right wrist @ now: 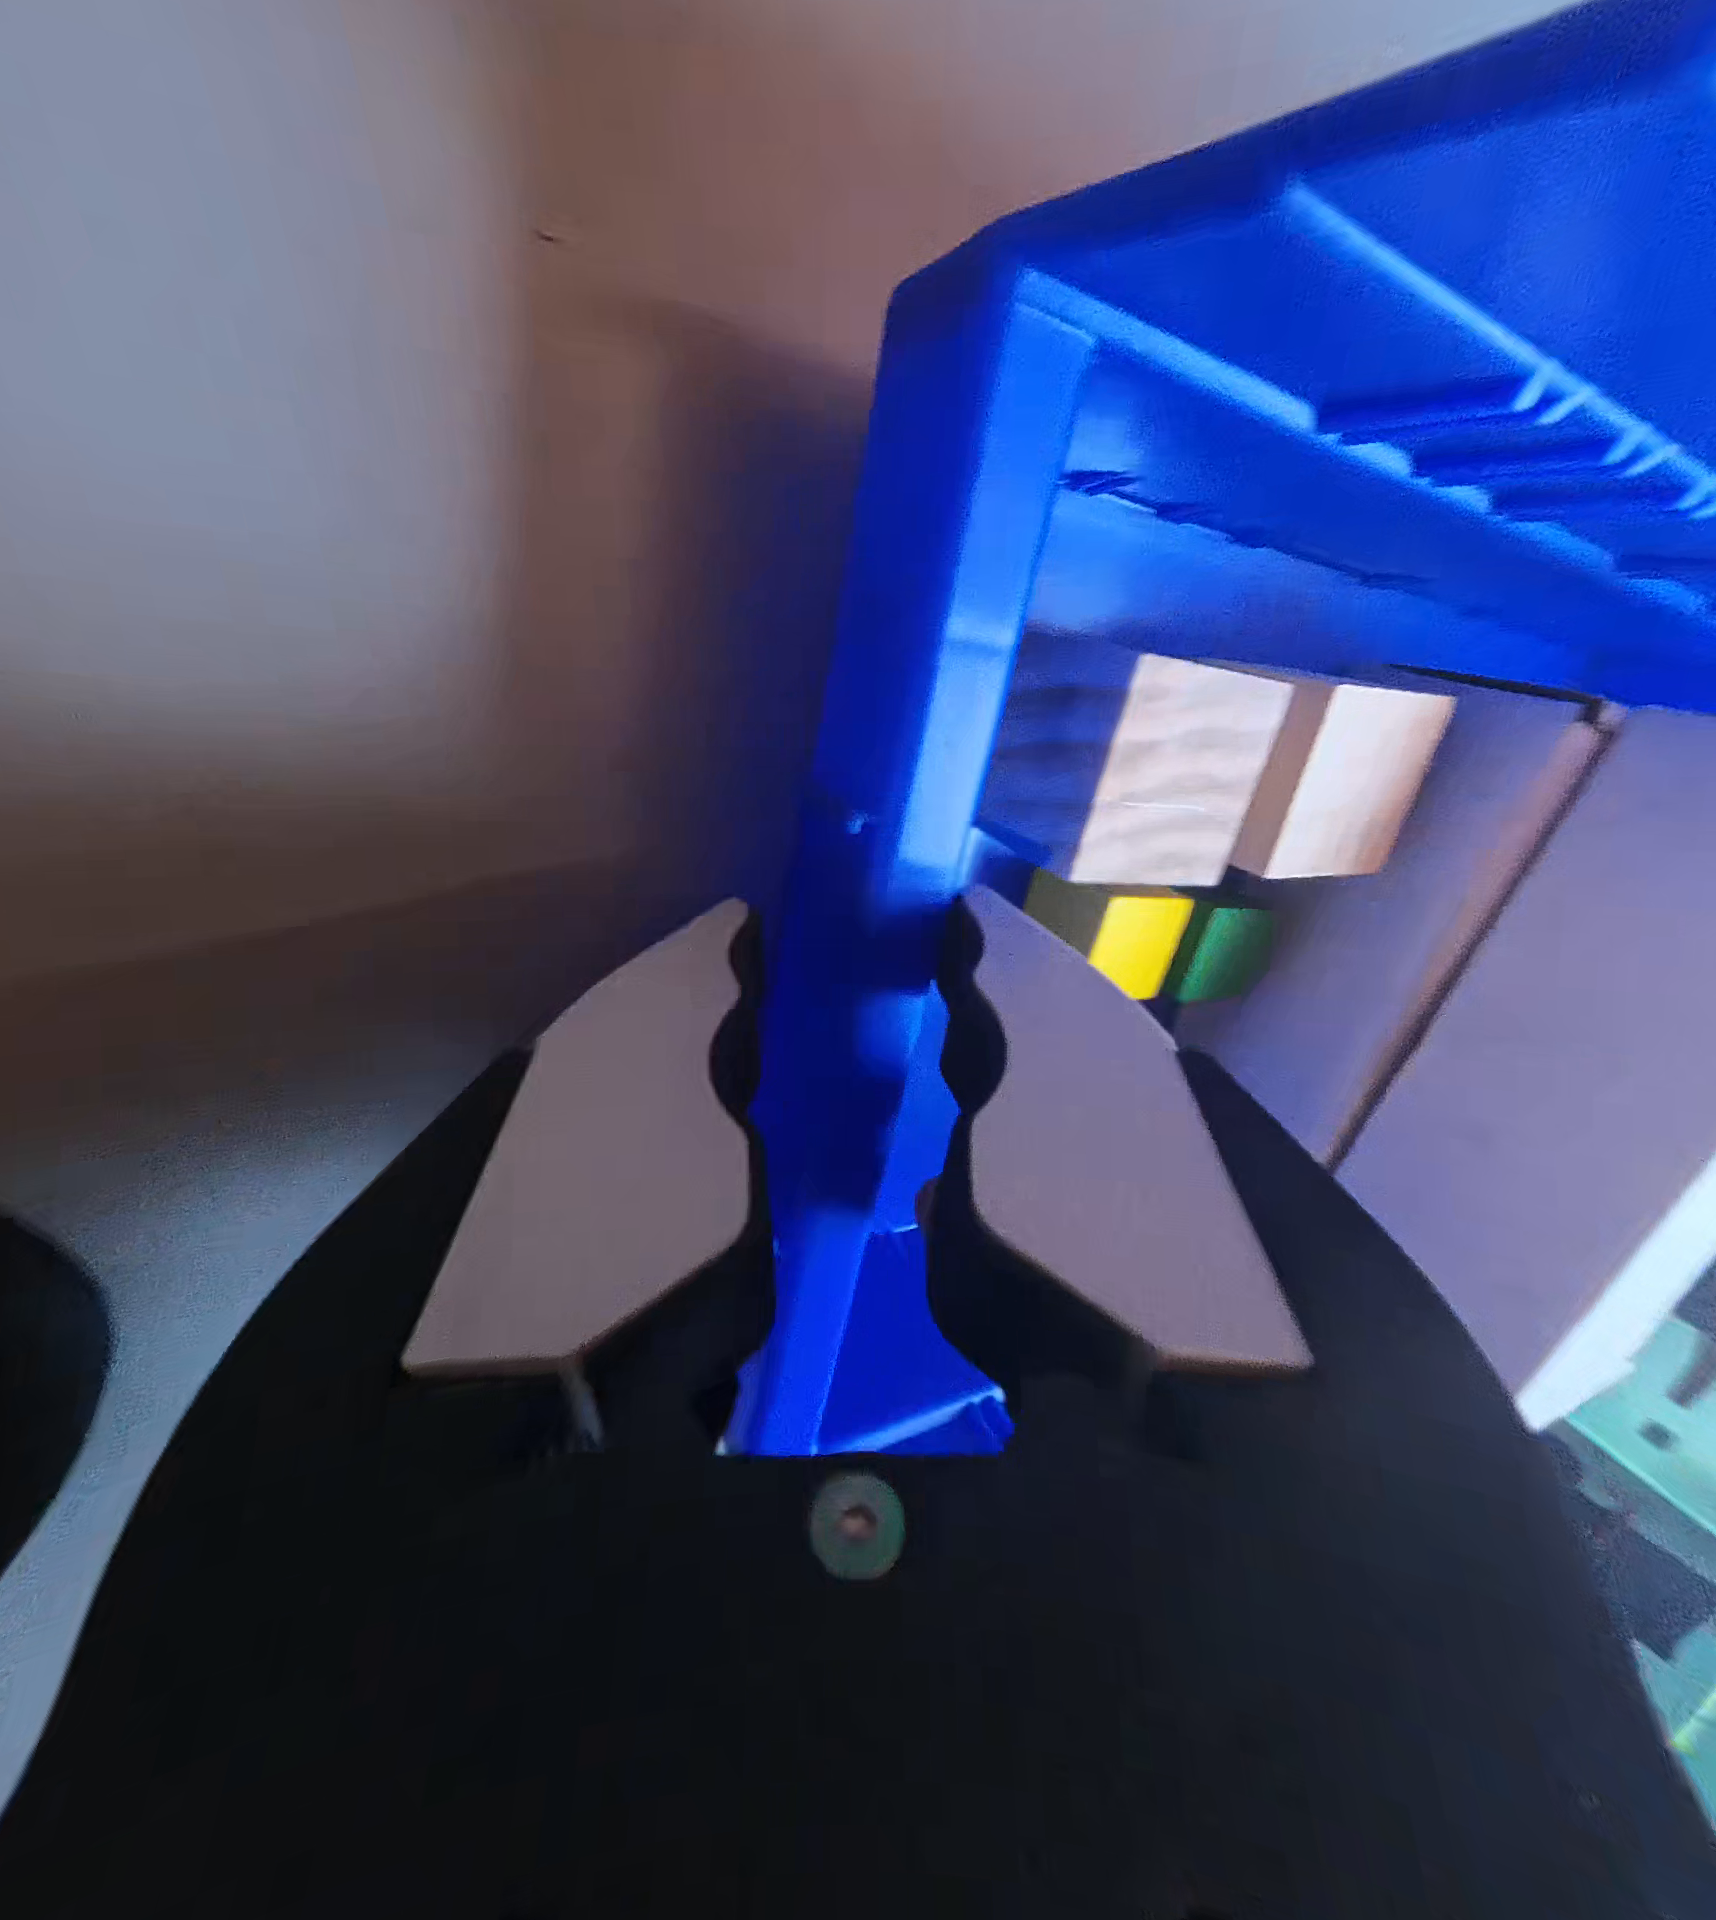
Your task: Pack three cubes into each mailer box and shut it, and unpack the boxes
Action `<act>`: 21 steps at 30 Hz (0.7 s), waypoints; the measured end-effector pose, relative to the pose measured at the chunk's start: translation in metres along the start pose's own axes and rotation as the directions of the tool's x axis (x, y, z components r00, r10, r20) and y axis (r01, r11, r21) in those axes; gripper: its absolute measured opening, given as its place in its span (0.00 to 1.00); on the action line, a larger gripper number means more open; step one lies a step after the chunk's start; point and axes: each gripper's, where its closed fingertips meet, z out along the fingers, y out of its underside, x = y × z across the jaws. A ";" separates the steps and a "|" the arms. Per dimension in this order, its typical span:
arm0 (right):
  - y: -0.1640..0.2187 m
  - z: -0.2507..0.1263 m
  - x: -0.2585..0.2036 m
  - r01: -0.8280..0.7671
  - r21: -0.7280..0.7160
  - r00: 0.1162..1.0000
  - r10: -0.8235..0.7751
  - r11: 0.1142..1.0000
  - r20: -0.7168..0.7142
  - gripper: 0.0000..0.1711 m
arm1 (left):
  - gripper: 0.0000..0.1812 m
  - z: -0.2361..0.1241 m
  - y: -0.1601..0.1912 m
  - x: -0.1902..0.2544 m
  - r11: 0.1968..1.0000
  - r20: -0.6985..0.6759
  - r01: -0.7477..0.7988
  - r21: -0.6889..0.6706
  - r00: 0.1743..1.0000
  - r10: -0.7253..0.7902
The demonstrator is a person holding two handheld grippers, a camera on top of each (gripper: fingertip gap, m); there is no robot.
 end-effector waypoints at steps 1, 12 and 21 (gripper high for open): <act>-0.001 0.000 0.001 0.018 0.006 0.999 -0.017 1.000 -0.027 0.18 | 0.19 0.001 -0.003 0.000 1.000 0.006 -0.022 -0.002 1.000 0.023; -0.032 -0.019 -0.036 0.153 0.091 0.975 -0.135 0.984 -0.174 0.19 | 0.17 0.005 -0.098 0.038 0.943 -0.036 -0.236 0.236 0.967 0.251; -0.089 -0.071 -0.082 0.016 0.420 0.976 0.076 0.907 -0.203 0.20 | 0.30 0.018 -0.161 0.034 0.920 -0.038 -0.177 0.349 0.979 0.202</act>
